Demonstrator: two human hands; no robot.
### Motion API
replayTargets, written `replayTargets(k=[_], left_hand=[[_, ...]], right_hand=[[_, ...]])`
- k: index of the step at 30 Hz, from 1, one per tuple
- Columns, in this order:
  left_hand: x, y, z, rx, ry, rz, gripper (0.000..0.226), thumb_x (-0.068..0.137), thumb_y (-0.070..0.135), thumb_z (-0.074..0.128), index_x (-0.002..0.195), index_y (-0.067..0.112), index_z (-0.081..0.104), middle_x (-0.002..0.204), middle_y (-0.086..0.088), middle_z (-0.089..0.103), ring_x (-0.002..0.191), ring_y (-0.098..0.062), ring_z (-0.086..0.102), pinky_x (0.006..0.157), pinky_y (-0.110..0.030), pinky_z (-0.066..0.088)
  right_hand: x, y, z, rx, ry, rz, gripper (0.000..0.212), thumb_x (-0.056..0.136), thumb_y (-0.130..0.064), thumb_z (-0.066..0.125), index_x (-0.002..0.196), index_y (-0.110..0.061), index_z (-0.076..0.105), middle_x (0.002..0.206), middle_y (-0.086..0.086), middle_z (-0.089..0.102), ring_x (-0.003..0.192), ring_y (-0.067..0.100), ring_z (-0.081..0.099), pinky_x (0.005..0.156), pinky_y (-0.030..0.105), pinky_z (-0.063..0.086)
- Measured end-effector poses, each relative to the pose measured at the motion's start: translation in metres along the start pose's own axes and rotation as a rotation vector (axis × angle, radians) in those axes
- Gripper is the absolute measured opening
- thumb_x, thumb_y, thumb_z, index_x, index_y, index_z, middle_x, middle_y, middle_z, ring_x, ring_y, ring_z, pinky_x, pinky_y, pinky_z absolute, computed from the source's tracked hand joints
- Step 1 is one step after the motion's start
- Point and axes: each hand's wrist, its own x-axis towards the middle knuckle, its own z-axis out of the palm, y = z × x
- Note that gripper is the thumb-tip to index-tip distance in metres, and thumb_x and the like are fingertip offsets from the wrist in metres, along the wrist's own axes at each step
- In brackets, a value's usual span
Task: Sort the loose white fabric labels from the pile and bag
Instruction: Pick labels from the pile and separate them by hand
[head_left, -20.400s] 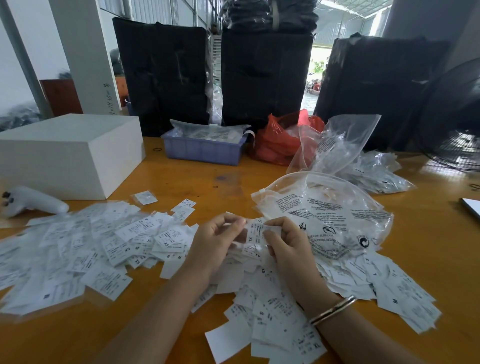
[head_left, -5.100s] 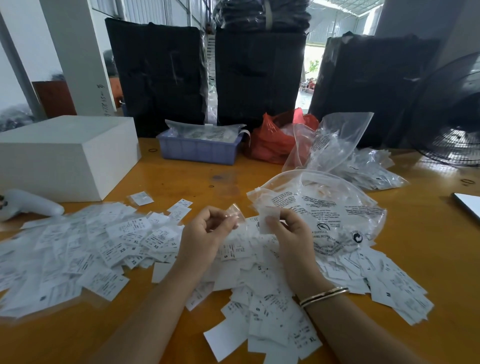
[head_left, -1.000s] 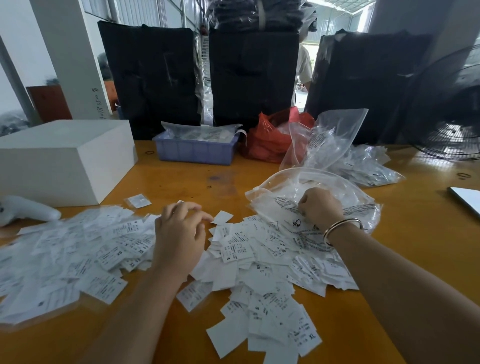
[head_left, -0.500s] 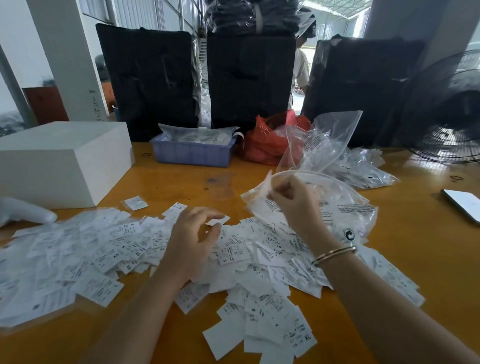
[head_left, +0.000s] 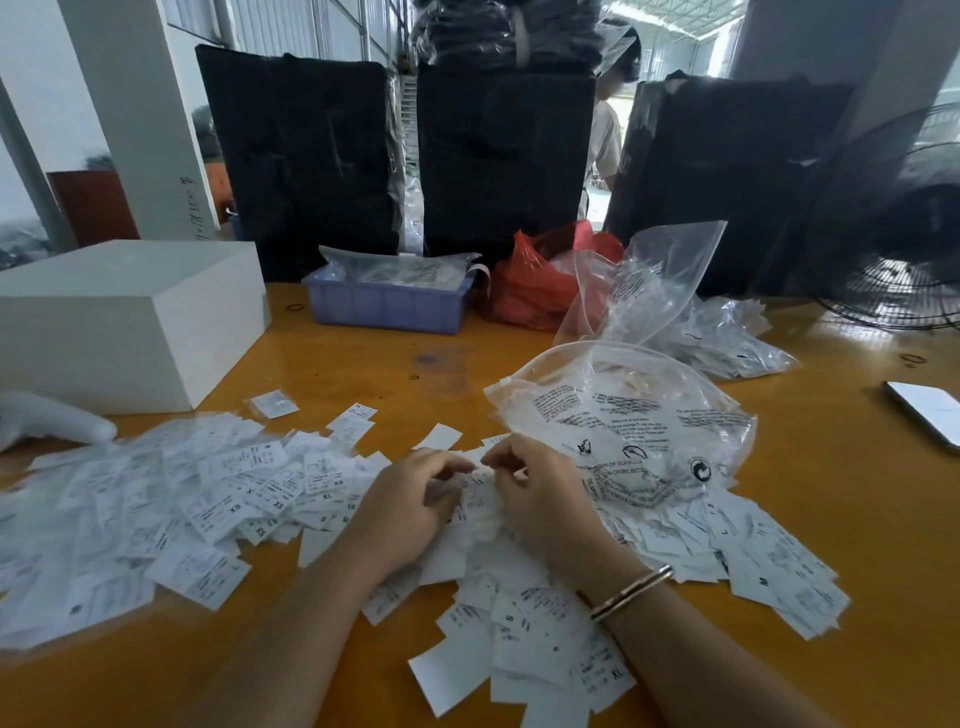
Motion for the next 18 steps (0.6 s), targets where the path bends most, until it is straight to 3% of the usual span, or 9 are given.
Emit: replayTargets(k=[3,5,8,11,15,18], left_hand=[[0.002,-0.001,0.001,0.070,0.008,0.030,0.022,0.095,0.023,0.056,0.115,0.023,0.064,0.117,0.009,0.059,0.104,-0.006,0.053,0.089,-0.022,0.045],[0.001,-0.002,0.001,0.088,0.005,0.045,0.022,0.095,0.022,0.054,0.115,0.021,0.065,0.119,0.007,0.059,0.105,-0.008,0.052,0.090,-0.024,0.044],[0.001,-0.002,0.001,0.094,0.008,0.067,0.024,0.095,0.019,0.052,0.115,0.021,0.066,0.120,0.006,0.059,0.107,-0.010,0.052,0.092,-0.027,0.044],[0.001,-0.003,0.001,0.118,0.006,0.085,0.022,0.095,0.019,0.055,0.112,0.024,0.067,0.118,0.008,0.059,0.109,-0.009,0.052,0.096,-0.032,0.045],[0.002,-0.004,0.002,0.119,0.060,0.102,0.020,0.095,0.017,0.054,0.108,0.023,0.068,0.113,0.010,0.060,0.107,-0.007,0.053,0.094,-0.028,0.045],[0.002,0.001,-0.002,-0.048,0.137,0.068,0.020,0.098,0.023,0.048,0.100,0.031,0.067,0.107,0.017,0.061,0.102,-0.007,0.057,0.087,-0.025,0.049]], right_hand=[[-0.001,-0.001,-0.003,-0.092,-0.079,-0.058,0.018,0.090,-0.016,0.055,0.100,-0.022,0.069,0.097,-0.014,0.059,0.097,0.006,0.053,0.094,0.033,0.042],[-0.002,0.000,-0.010,-0.230,-0.221,-0.144,0.022,0.088,-0.036,0.057,0.108,-0.030,0.065,0.105,-0.017,0.056,0.106,0.004,0.045,0.100,0.034,0.027],[-0.003,0.005,-0.025,-0.378,-0.493,-0.236,0.055,0.075,-0.063,0.061,0.125,-0.042,0.049,0.125,-0.020,0.039,0.115,0.000,0.025,0.100,0.030,0.008],[-0.006,0.009,-0.033,-0.364,-0.617,-0.275,0.053,0.074,-0.062,0.065,0.123,-0.049,0.052,0.130,-0.024,0.029,0.105,-0.012,0.010,0.097,0.024,-0.003],[-0.002,0.011,-0.032,-0.396,-0.526,-0.323,0.023,0.090,-0.047,0.053,0.107,-0.043,0.068,0.131,-0.022,0.043,0.120,-0.001,0.023,0.102,0.029,0.006],[-0.002,0.011,-0.030,-0.100,-0.366,-0.159,0.021,0.092,-0.038,0.054,0.097,-0.030,0.073,0.114,-0.015,0.061,0.107,0.005,0.050,0.099,0.035,0.033]])
